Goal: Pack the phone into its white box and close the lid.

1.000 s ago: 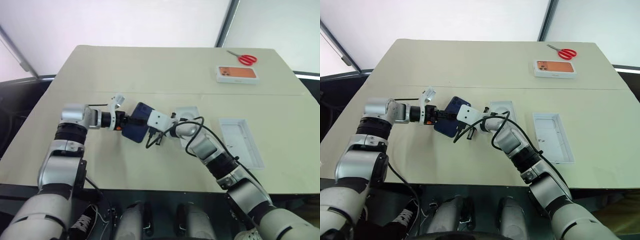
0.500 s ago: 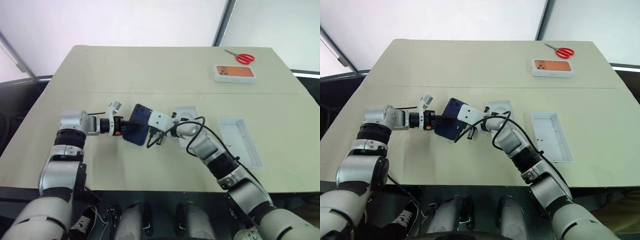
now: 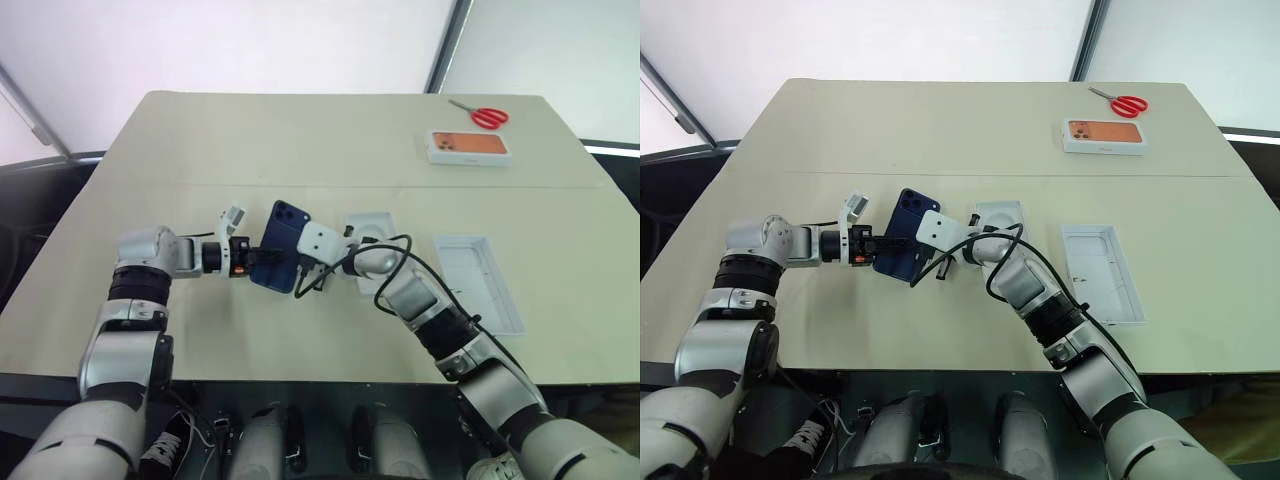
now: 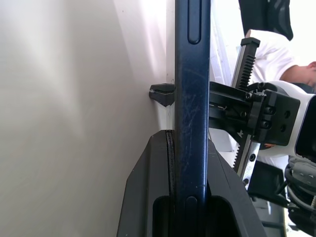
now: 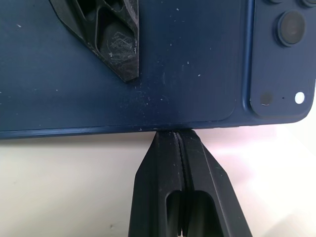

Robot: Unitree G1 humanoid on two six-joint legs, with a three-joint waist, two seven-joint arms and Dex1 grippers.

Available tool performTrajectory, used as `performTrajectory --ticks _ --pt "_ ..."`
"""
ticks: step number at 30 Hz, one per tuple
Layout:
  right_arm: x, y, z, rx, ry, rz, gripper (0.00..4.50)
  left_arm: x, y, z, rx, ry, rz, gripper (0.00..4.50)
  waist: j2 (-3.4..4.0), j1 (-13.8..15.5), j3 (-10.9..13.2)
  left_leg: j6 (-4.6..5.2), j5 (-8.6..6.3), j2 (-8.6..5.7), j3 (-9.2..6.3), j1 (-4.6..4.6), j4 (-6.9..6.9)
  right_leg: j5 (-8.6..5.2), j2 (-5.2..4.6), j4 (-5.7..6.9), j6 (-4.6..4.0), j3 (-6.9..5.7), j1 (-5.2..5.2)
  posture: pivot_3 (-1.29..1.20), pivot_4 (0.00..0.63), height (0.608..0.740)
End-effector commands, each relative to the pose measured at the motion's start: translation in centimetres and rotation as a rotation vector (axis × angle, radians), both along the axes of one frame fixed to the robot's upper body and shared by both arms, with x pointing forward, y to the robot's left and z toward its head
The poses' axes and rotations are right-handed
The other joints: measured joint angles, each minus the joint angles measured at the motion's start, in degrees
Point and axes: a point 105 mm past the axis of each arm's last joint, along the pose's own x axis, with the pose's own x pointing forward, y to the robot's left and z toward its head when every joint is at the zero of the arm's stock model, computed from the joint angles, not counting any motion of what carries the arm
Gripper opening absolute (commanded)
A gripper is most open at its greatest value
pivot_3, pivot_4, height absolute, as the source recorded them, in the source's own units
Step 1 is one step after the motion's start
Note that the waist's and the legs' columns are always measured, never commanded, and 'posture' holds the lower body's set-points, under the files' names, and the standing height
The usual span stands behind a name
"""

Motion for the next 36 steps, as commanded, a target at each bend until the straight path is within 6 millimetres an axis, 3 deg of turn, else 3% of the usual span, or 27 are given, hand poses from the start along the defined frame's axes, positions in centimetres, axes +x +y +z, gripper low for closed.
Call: performTrajectory --ticks 1,3,6,7,9,15,19,24,35,36 --pt "0.0 0.3 1.2 0.028 -0.034 0.012 0.00 -0.8 0.0 -1.7 0.018 0.067 0.010 0.02 0.00 0.0 0.0 0.00 0.00 0.00 0.00 0.00 0.00 0.00 0.00 0.00 0.00 0.00 0.00 0.00 0.150 0.738" --pt "-0.1 0.2 1.6 0.061 -0.028 0.013 0.00 -0.7 0.1 -1.4 -0.006 0.068 0.029 0.02 0.00 0.0 0.0 0.00 0.00 0.00 0.00 0.00 0.00 0.00 0.00 0.00 0.00 0.00 0.00 0.00 0.150 0.738" --pt "-2.2 0.7 5.9 0.451 0.176 0.098 0.00 0.4 0.9 1.5 -0.182 -0.031 0.112 0.02 -0.09 0.2 0.1 0.00 0.00 0.00 -0.05 -0.05 0.00 0.00 -0.01 -0.02 0.00 0.04 -0.02 0.00 0.150 0.738" --pt "-3.0 0.3 7.3 0.550 0.227 0.150 0.25 0.5 1.2 2.4 -0.231 -0.067 0.134 0.00 -0.10 0.0 0.1 0.00 0.00 0.01 -0.06 -0.08 0.00 0.01 -0.02 -0.02 -0.01 0.05 -0.04 0.00 0.150 0.738" --pt "-3.9 -0.8 8.3 0.588 0.254 0.203 0.84 0.7 1.5 3.8 -0.295 -0.138 0.168 0.00 -0.11 0.0 0.2 0.01 0.00 0.03 -0.07 -0.11 0.01 0.02 -0.03 -0.01 -0.01 0.06 -0.08 0.00 0.150 0.738" --pt "-5.0 -5.8 8.2 0.383 0.188 0.267 3.76 0.3 0.3 5.9 -0.364 -0.187 0.193 0.00 -0.22 0.6 0.2 -0.03 -0.14 -0.09 -0.11 -0.13 0.00 0.01 -0.31 -0.04 -0.01 0.00 -0.08 0.00 0.150 0.738" --pt "-5.9 -9.8 6.3 0.142 0.174 0.304 3.76 0.0 -0.4 6.4 -0.372 -0.189 0.202 0.00 -0.35 0.5 0.3 0.11 -0.14 -0.22 -0.09 -0.14 -0.01 0.02 -0.44 -0.05 0.02 -0.03 -0.06 0.00 0.150 0.738" --pt "-6.5 -12.8 4.8 -0.024 0.177 0.346 3.76 0.0 -0.6 6.0 -0.351 -0.191 0.226 0.00 -0.49 0.1 0.5 0.10 -0.08 -0.10 -0.05 -0.09 -0.03 0.01 -0.30 -0.03 0.03 -0.04 -0.07 0.00 0.150 0.738" --pt "-5.3 -14.1 2.3 -0.153 0.179 0.334 3.76 -0.3 -1.5 5.6 -0.325 -0.196 0.208 0.00 -0.65 0.6 0.6 0.09 -0.07 -0.16 -0.04 -0.11 0.01 0.01 -0.43 -0.04 0.03 -0.06 -0.04 0.00 0.150 0.738" --pt "-5.3 -14.2 2.1 -0.163 0.186 0.336 3.53 -0.4 -1.5 5.6 -0.324 -0.194 0.206 0.00 -0.65 0.6 0.6 0.09 -0.07 -0.16 -0.04 -0.11 0.01 0.01 -0.43 -0.04 0.03 -0.06 -0.04 0.00 0.150 0.738"
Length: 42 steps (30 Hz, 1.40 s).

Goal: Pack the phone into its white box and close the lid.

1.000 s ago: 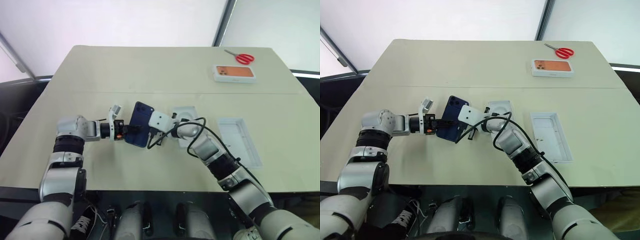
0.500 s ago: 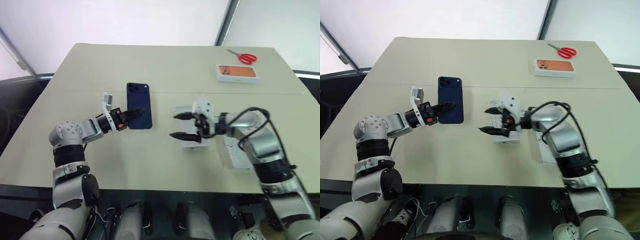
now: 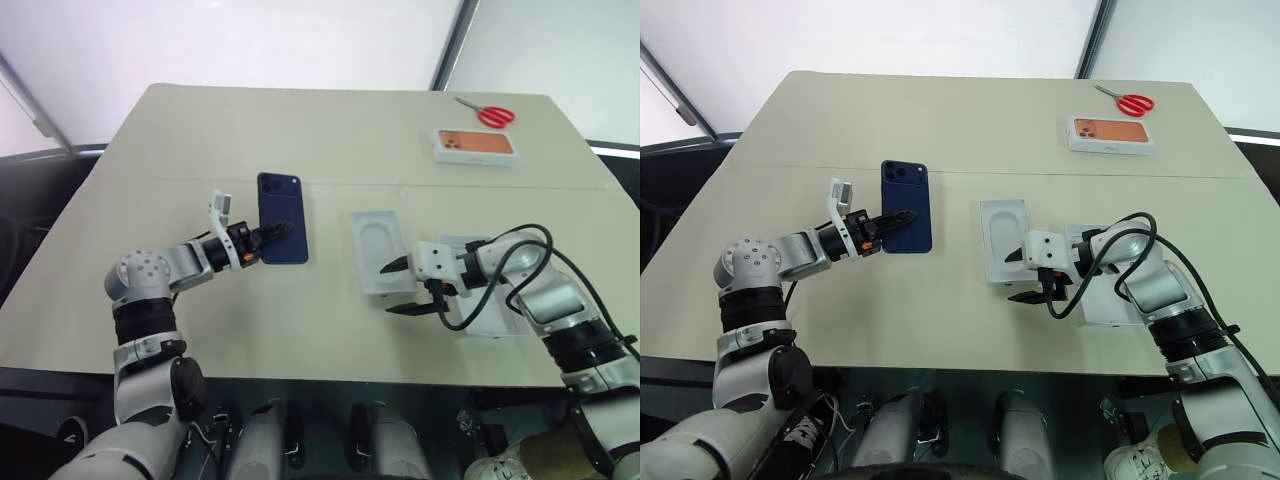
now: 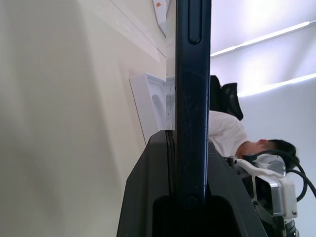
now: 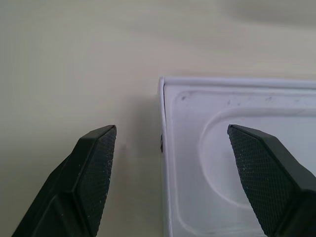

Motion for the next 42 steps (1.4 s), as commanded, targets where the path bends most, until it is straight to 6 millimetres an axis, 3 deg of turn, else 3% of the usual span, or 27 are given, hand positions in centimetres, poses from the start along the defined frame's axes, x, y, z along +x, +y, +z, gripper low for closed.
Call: performTrajectory --ticks 1,2,7,15,20,21,23,25,29,31,34,39,42 --pt "0.5 -0.2 0.5 -0.020 -0.039 0.003 3.24 -0.3 -0.5 1.7 -0.028 -0.076 -0.022 0.00 0.00 0.0 0.0 0.00 0.00 0.00 0.00 0.00 0.00 0.00 0.00 0.00 0.00 0.00 0.00 0.00 0.150 0.738" --pt "0.6 -0.3 0.5 -0.018 -0.038 0.002 2.98 -0.4 -0.5 1.6 -0.027 -0.076 -0.022 0.00 0.01 -0.1 0.0 0.00 0.00 0.00 0.00 0.00 0.00 0.00 0.00 0.00 0.00 -0.01 0.00 0.00 0.150 0.738" --pt "0.7 -0.4 0.4 -0.026 -0.035 -0.003 0.46 -0.7 -0.6 1.8 -0.027 -0.088 -0.038 0.00 0.01 -0.2 0.0 0.00 0.00 0.01 -0.01 0.02 0.00 0.00 0.01 0.00 0.00 -0.01 0.00 0.00 0.150 0.738" --pt "0.8 0.1 0.1 -0.024 -0.035 0.003 0.46 -0.3 -0.5 2.6 -0.020 -0.115 -0.035 0.00 0.01 -0.2 0.0 -0.11 -0.06 0.02 -0.01 0.02 0.00 0.00 0.01 0.00 -0.01 -0.01 0.01 0.00 0.150 0.738" --pt "0.8 1.6 0.2 0.023 -0.023 -0.021 0.46 -0.3 -0.3 2.5 -0.021 -0.106 -0.029 0.00 0.01 -0.2 0.0 -0.11 -0.05 0.02 -0.01 0.02 0.00 0.00 0.01 0.00 -0.01 -0.01 0.01 0.00 0.150 0.738" --pt "0.9 2.1 0.0 0.025 -0.017 -0.044 0.46 -0.3 -0.3 2.5 -0.020 -0.106 -0.029 0.00 0.01 -0.3 0.0 -0.11 -0.05 0.03 -0.02 0.02 0.00 0.00 0.02 0.00 -0.01 -0.01 0.01 0.00 0.150 0.738" --pt "0.3 5.4 0.0 0.095 0.006 -0.060 0.46 -0.2 -0.3 2.6 -0.025 -0.107 -0.022 0.00 0.01 -0.4 0.0 -0.12 -0.05 0.05 -0.02 0.03 0.00 0.00 0.02 0.01 -0.01 -0.01 0.01 0.00 0.150 0.738" --pt "-0.2 6.8 0.0 0.116 0.027 -0.078 0.46 -0.2 -0.3 2.6 -0.026 -0.107 -0.022 0.00 0.01 -0.6 0.0 -0.19 -0.03 0.13 -0.02 0.03 -0.01 0.00 0.06 0.01 -0.03 0.01 -0.02 0.00 0.150 0.738" --pt "1.0 6.3 -0.6 0.049 -0.035 -0.169 0.46 -0.1 -0.3 2.6 -0.023 -0.107 -0.019 0.00 0.01 0.0 0.0 -0.24 -0.05 0.06 -0.03 0.01 -0.01 0.00 0.01 0.01 -0.03 -0.01 -0.03 0.00 0.150 0.738" --pt "0.9 6.4 -0.8 0.064 0.018 -0.193 0.46 -0.1 -0.2 2.5 -0.023 -0.104 -0.017 0.00 0.01 0.0 0.0 -0.24 -0.05 -0.03 -0.04 0.00 -0.02 0.00 -0.10 0.01 -0.03 -0.04 -0.03 0.00 0.150 0.738" --pt "0.7 6.1 -1.0 0.043 0.058 -0.213 1.42 0.0 0.0 2.4 -0.030 -0.098 -0.006 0.00 0.01 0.0 0.0 -0.24 -0.06 -0.05 -0.09 0.00 -0.02 0.00 -0.13 0.02 -0.03 -0.07 -0.01 0.00 0.150 0.738" --pt "0.9 7.0 -0.1 0.086 0.050 -0.233 3.91 0.0 0.0 2.2 -0.021 -0.096 -0.006 0.00 0.01 -0.1 0.0 -0.24 -0.06 -0.06 -0.10 -0.01 -0.04 0.00 -0.13 0.02 -0.03 -0.09 -0.02 0.00 0.150 0.738" --pt "0.1 7.7 0.6 0.125 0.099 -0.214 3.91 -0.1 -0.1 2.1 -0.019 -0.093 -0.014 0.00 0.00 -0.1 0.0 -0.23 -0.06 -0.06 -0.10 -0.01 -0.04 0.00 -0.12 0.02 -0.03 -0.10 -0.02 0.00 0.150 0.738"
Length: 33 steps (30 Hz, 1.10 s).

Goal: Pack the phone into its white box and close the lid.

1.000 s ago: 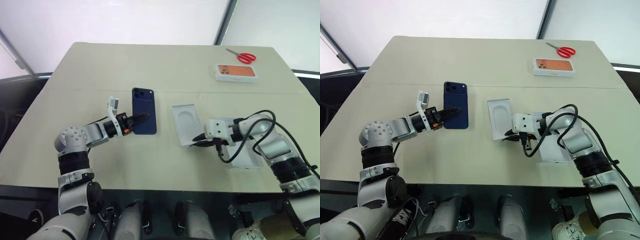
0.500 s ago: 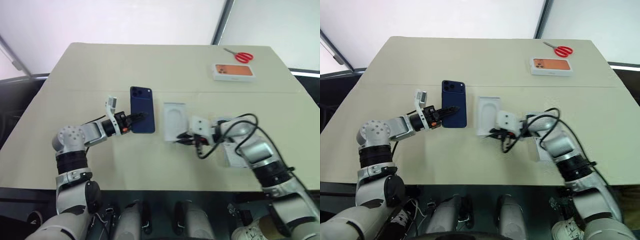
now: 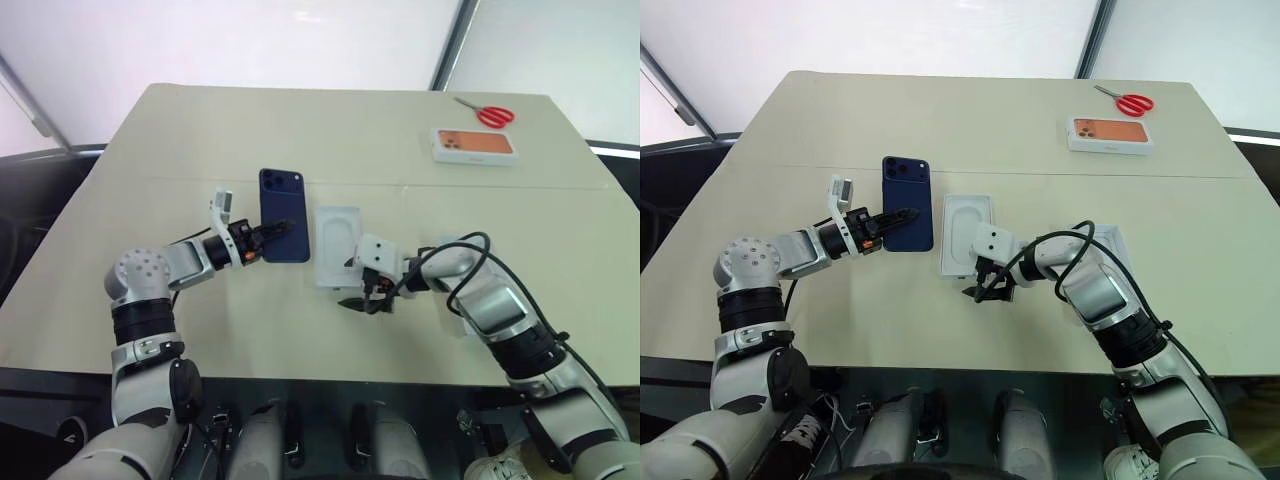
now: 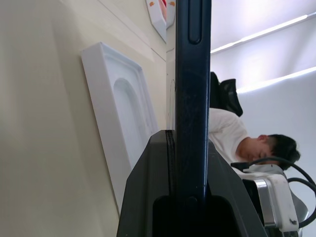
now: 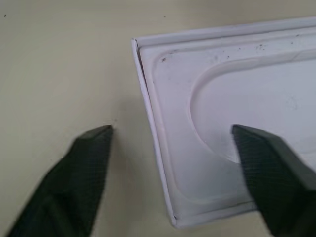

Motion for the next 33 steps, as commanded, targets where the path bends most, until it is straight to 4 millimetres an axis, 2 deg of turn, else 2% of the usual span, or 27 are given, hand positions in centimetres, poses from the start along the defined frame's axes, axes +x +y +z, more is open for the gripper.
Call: performTrajectory --ticks 1,5,9,12,16,20,22,25,29,30,31,33 --pt "-0.7 0.9 1.7 0.067 0.026 0.016 3.91 0.0 -0.1 1.6 -0.026 -0.067 -0.015 0.00 -0.01 0.0 0.0 0.00 0.00 0.00 0.00 -0.01 0.00 0.00 0.00 0.00 0.00 0.00 0.00 0.00 0.150 0.738" --pt "-0.1 1.1 3.0 0.104 0.006 -0.018 3.91 0.0 -0.7 1.5 -0.030 -0.057 -0.028 0.00 -0.01 0.0 0.0 0.00 0.00 0.00 0.00 -0.02 -0.01 0.00 0.00 0.00 0.00 0.00 -0.01 0.00 0.150 0.738" --pt "0.1 1.7 4.3 0.120 -0.054 0.002 3.91 -0.5 -2.3 1.3 -0.044 -0.033 -0.083 0.00 0.00 0.0 0.0 0.01 0.00 0.00 0.00 -0.02 -0.01 0.00 0.00 0.00 0.00 -0.01 -0.03 0.00 0.150 0.738" --pt "1.4 -1.2 5.1 0.057 -0.118 -0.033 3.91 0.1 -3.1 1.2 -0.036 -0.035 -0.062 0.00 -0.02 0.1 0.0 0.02 -0.01 -0.04 0.00 -0.06 -0.02 0.00 -0.01 -0.02 0.01 -0.02 -0.03 0.00 0.150 0.738" --pt "2.5 -4.4 6.3 0.057 -0.126 -0.088 3.91 0.5 -4.2 0.3 -0.010 0.002 -0.039 0.00 -0.05 0.2 0.0 0.07 -0.04 -0.12 0.00 -0.06 -0.01 0.00 -0.06 -0.02 0.02 -0.02 -0.01 0.00 0.150 0.738" --pt "3.4 -9.1 5.4 -0.103 -0.163 -0.160 3.91 -0.2 -5.7 -0.5 -0.020 0.056 -0.096 0.00 -0.06 0.0 0.1 0.12 -0.01 -0.09 0.00 -0.05 -0.06 0.00 -0.03 -0.03 0.02 -0.02 -0.03 0.00 0.150 0.738" --pt "4.0 -9.8 5.3 -0.112 -0.183 -0.194 3.91 -0.2 -6.3 -1.1 0.004 0.070 -0.102 0.00 -0.07 -0.1 0.1 0.17 0.02 -0.09 0.03 -0.05 -0.06 0.00 -0.02 -0.03 0.03 -0.02 -0.02 0.00 0.150 0.738" --pt "4.1 -9.4 5.0 -0.092 -0.182 -0.189 3.91 -0.3 -7.1 -1.0 -0.001 0.069 -0.120 0.00 -0.06 -0.2 0.1 0.17 0.03 -0.07 0.04 -0.03 -0.06 0.00 -0.01 -0.02 0.03 -0.02 -0.03 0.00 0.150 0.738" --pt "4.0 -9.7 3.9 -0.150 -0.198 -0.177 3.91 -0.3 -7.5 -1.1 0.000 0.087 -0.135 0.00 -0.06 -0.1 0.1 0.21 0.05 -0.05 0.04 -0.04 -0.05 0.00 0.00 -0.02 0.03 -0.02 -0.03 0.00 0.150 0.738" --pt "4.0 -9.8 3.8 -0.160 -0.202 -0.180 3.96 -0.3 -7.5 -1.2 0.005 0.087 -0.139 0.99 -0.06 -0.1 0.1 0.21 0.05 -0.05 0.04 -0.04 -0.05 0.00 0.00 -0.02 0.03 -0.02 -0.03 0.00 0.150 0.738" --pt "4.1 -9.8 3.8 -0.157 -0.204 -0.184 3.96 -0.3 -7.6 -1.1 0.004 0.086 -0.140 1.31 -0.06 0.0 0.1 0.21 0.05 -0.06 0.04 -0.04 -0.05 -0.01 -0.01 -0.02 0.04 -0.02 -0.03 0.00 0.150 0.738" --pt "4.1 -9.6 3.9 -0.142 -0.207 -0.187 3.96 -0.2 -7.6 -0.9 0.006 0.078 -0.137 2.31 -0.06 0.1 0.1 0.20 0.05 -0.07 0.04 -0.05 -0.04 -0.01 -0.03 -0.02 0.04 -0.02 -0.03 0.00 0.150 0.738"
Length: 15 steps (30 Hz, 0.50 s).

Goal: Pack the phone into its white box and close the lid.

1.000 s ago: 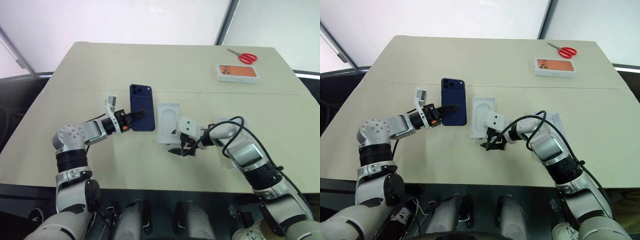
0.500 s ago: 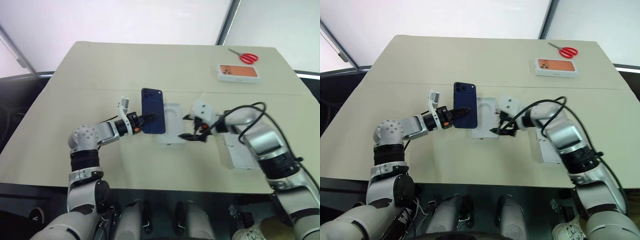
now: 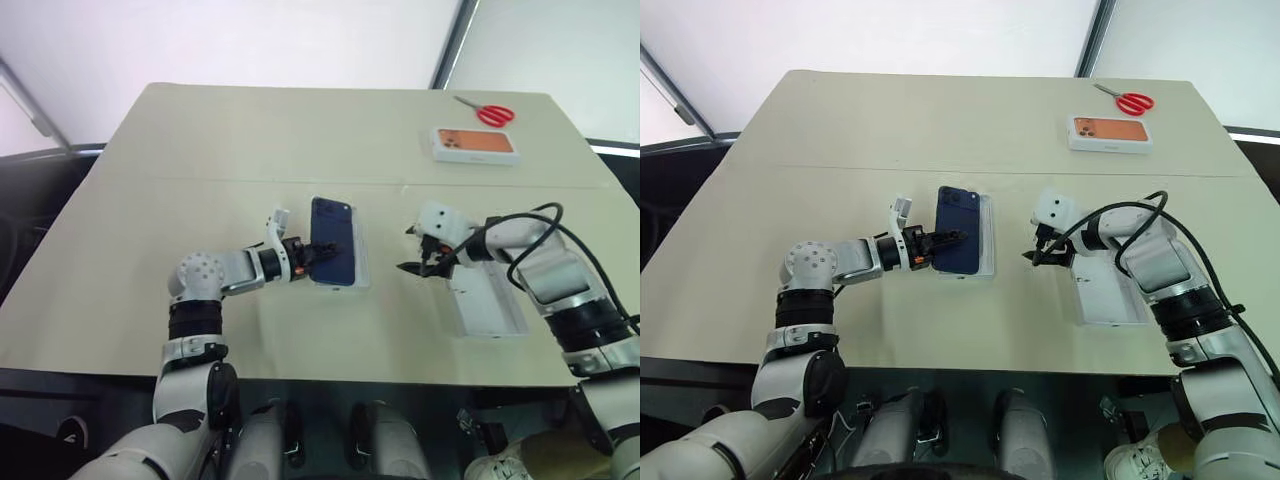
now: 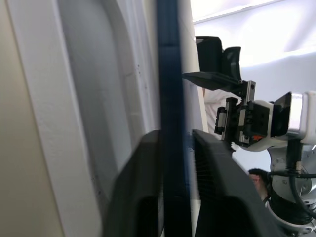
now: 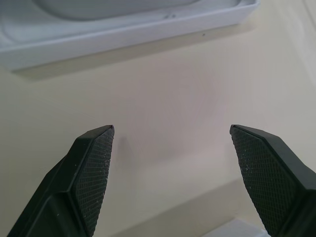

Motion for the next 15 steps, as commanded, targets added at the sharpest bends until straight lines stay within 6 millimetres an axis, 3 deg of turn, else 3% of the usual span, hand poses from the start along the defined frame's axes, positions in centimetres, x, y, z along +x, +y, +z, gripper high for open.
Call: performTrajectory --ticks 1,4,15 --pt "0.3 0.2 1.2 0.014 -0.056 0.001 3.96 0.5 -0.4 2.0 -0.019 -0.062 -0.010 2.87 0.00 0.0 0.0 -0.04 -0.02 0.00 -0.01 0.01 0.02 0.00 -0.01 0.00 0.00 0.00 0.02 0.00 0.150 0.738" --pt "0.3 0.3 1.0 0.020 -0.052 0.000 3.96 0.5 -0.4 2.3 -0.006 -0.080 -0.014 4.42 0.00 -0.1 0.0 -0.13 -0.07 0.00 -0.02 0.03 0.02 0.00 -0.01 0.00 0.00 -0.01 0.04 0.00 0.150 0.738" --pt "0.6 0.9 0.7 0.027 -0.060 0.008 3.96 -0.1 -0.3 4.1 -0.010 -0.145 -0.061 4.42 0.01 -0.1 0.0 -0.11 -0.06 0.00 -0.02 0.03 0.02 0.00 0.00 0.00 0.00 -0.01 0.04 0.00 0.150 0.738"
